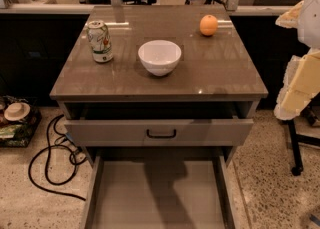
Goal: Place orange into middle drawer
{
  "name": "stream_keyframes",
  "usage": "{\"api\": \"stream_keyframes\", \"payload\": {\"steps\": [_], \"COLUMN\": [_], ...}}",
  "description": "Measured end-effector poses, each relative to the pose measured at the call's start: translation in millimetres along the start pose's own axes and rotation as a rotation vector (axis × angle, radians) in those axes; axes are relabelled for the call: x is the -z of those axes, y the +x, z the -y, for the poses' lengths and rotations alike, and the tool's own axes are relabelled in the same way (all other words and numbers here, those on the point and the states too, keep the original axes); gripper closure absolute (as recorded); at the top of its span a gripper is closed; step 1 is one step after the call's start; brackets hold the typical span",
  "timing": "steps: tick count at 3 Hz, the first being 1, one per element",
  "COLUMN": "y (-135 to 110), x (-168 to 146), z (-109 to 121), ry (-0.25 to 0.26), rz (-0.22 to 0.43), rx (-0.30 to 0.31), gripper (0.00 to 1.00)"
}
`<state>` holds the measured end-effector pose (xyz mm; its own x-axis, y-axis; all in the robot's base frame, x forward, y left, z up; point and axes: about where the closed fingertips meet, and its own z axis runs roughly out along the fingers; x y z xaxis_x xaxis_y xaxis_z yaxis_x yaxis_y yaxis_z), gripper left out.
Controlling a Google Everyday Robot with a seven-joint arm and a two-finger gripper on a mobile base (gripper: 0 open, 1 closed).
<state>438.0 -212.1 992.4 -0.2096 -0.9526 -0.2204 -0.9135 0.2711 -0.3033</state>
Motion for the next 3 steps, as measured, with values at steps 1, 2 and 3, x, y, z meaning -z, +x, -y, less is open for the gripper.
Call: {"api": "stream_keyframes", "payload": {"steps": [1, 2, 3], "y": [0.0, 0.6, 1.4], "x": [0.0, -7.4, -23.2], "z": [0.1, 28.7, 84.9], "ry": [0.0, 0.051, 0.119], "rz": [0.0, 0.054, 0.161], "rx": [0.0, -0.007, -0.052], "gripper": [0.0, 0.0, 0.0]}}
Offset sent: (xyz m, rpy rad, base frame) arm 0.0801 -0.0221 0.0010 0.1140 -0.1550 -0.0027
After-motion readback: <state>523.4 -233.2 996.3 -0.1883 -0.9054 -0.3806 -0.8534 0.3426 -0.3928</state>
